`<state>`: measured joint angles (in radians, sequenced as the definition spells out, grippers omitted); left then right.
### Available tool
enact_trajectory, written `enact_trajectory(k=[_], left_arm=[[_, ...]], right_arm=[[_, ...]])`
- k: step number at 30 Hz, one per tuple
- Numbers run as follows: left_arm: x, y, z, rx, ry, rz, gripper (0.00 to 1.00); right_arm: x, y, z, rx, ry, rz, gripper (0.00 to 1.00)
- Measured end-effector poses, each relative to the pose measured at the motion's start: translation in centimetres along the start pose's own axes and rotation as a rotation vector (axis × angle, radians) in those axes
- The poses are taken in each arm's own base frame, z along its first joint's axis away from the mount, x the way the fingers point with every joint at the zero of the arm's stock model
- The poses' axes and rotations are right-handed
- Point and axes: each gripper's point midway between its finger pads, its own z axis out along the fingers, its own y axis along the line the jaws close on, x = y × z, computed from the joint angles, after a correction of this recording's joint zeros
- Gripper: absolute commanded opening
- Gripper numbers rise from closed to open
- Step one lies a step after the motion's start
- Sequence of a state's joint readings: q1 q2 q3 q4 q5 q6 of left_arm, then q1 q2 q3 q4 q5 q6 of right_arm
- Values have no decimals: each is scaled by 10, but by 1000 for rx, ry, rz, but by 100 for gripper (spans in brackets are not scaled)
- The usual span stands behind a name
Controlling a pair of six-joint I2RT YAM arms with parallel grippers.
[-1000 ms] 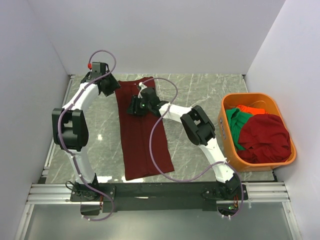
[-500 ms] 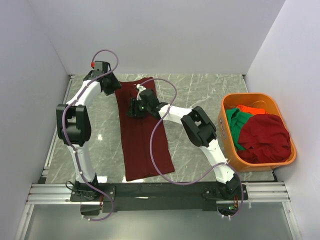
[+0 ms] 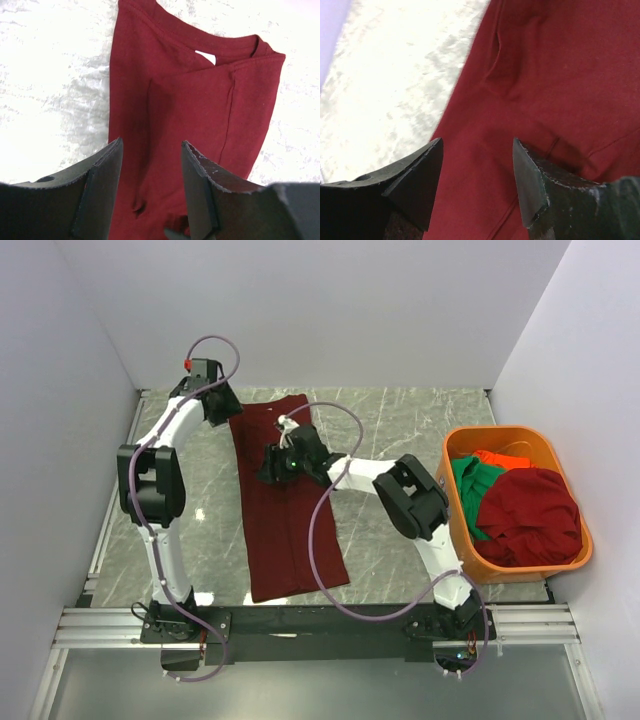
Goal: Fold and stack the t-shirts
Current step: Fold the tshirt
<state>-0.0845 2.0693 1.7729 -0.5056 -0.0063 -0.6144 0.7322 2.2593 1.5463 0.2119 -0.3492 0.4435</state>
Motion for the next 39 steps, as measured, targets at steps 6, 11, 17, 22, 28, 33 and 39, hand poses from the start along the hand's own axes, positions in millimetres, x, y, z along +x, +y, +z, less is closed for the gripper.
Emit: enact_trajectory(k=[6, 11, 17, 22, 28, 33, 39], left_arm=[[8, -5, 7, -22, 1, 32, 54], [23, -17, 7, -34, 9, 43, 43], [84, 13, -14, -57, 84, -55, 43], [107, 21, -56, 0, 98, -148, 44], [108, 13, -69, 86, 57, -219, 49], [165, 57, -109, 36, 91, -309, 53], [221, 67, -156, 58, 88, -357, 53]], right_arm=[[-20, 17, -32, -36, -75, 9, 64], [-62, 7, -75, 17, -180, 100, 64], [-70, -39, -136, 167, -235, 263, 64], [-16, -53, -168, 273, -146, 342, 61], [54, -58, -190, 362, -12, 371, 62], [112, -49, -228, 384, 59, 376, 62], [159, -31, -256, 348, 102, 368, 61]])
